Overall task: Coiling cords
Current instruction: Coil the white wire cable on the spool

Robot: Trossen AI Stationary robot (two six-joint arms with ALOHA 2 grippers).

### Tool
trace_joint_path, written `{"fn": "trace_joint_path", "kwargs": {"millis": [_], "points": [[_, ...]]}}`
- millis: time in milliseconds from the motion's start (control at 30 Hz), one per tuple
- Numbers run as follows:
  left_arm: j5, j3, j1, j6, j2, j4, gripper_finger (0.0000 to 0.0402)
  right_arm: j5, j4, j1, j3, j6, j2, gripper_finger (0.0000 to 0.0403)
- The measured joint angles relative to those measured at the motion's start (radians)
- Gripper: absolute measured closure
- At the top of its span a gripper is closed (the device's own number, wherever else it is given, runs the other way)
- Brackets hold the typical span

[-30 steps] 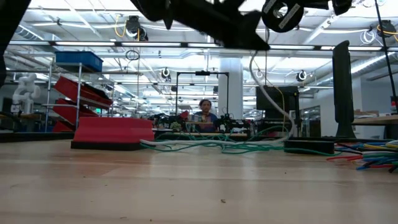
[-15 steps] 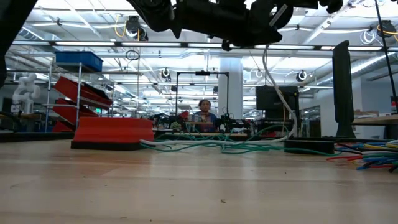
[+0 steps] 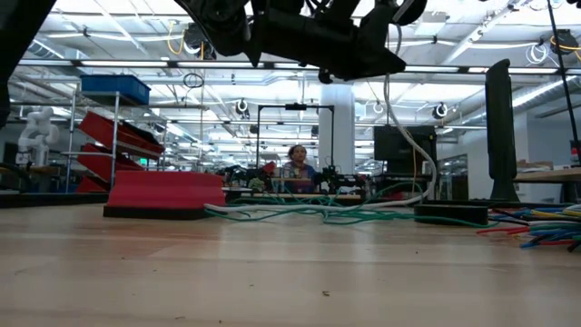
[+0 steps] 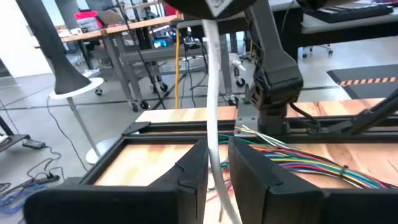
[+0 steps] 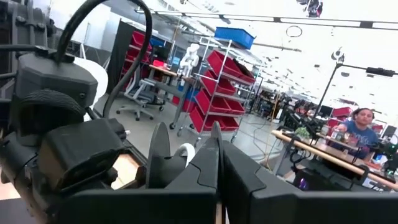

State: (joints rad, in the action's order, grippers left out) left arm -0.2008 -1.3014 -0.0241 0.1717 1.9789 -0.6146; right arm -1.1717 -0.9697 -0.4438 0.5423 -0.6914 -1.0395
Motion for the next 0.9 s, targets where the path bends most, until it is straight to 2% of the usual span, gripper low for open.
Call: {"fn": "trace_joint_path", "kwargs": {"millis": [700, 900], "points": [[0.011, 0.0, -0.003, 0.018, 0.0, 0.002, 0.0331, -0.006, 0.002, 0.0, 0.0, -0.072, 0.098, 0.0403], [0.011, 0.0, -0.006, 0.017, 0.0, 0.009, 0.0332, 0.021, -0.016, -0.001, 0.0, -0.081, 0.118, 0.0403]]}}
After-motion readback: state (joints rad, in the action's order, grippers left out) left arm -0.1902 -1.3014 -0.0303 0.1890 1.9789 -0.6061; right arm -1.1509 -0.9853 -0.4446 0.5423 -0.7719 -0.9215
